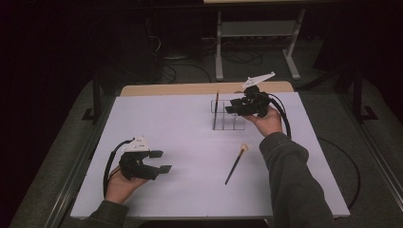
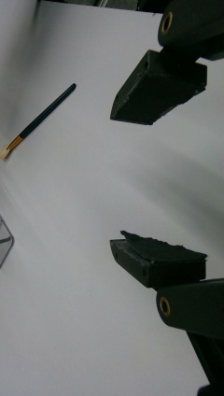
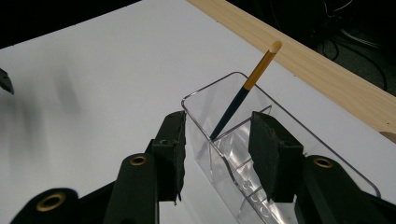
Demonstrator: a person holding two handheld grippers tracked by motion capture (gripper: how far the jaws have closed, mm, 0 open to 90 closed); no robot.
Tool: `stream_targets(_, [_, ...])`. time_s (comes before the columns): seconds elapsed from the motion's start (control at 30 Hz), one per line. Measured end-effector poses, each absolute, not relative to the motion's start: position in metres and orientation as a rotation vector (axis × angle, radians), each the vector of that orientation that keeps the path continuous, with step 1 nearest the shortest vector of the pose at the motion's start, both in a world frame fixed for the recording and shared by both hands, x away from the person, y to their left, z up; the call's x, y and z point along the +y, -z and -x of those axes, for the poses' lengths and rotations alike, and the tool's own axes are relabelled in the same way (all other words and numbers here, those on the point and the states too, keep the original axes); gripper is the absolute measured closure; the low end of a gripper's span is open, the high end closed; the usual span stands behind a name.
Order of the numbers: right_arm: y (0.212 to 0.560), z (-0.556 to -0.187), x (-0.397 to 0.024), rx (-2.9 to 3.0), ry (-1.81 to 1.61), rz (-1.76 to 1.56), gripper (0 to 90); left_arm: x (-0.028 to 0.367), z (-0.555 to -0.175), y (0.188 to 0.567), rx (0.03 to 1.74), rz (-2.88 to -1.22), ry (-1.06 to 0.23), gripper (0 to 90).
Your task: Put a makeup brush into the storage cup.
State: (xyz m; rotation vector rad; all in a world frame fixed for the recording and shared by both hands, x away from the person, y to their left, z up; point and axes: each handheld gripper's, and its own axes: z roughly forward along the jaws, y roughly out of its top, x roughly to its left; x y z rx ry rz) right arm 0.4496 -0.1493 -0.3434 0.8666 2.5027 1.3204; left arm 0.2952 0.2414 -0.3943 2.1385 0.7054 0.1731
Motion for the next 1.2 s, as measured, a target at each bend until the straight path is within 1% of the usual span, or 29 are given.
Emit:
stream_targets(0.1, [0.343,-0.445,-0.151,2.501,-1.317,-0.868,53.1,0.241,-0.295,0.394,0.707,-2.14,-0.178,31.2])
stream_targets(0.17, [0.345,-0.442,-0.151,2.525,-1.297,-0.872,50.3,0.242,-0.295,0.393,0.708,-2.14,-0.193,31.3])
stream_targets(0.6, [0.343,-0.419,-0.159,2.511,-1.323,-0.842,45.7,0.244,-0.295,0.392,0.719,-2.129,-0.191,31.3])
stream_targets(1.2, [0.354,-0.398,-0.178,2.521,-1.316,-0.854,44.0,0.241,-0.296,0.394,0.72,-2.14,-0.189,31.2])
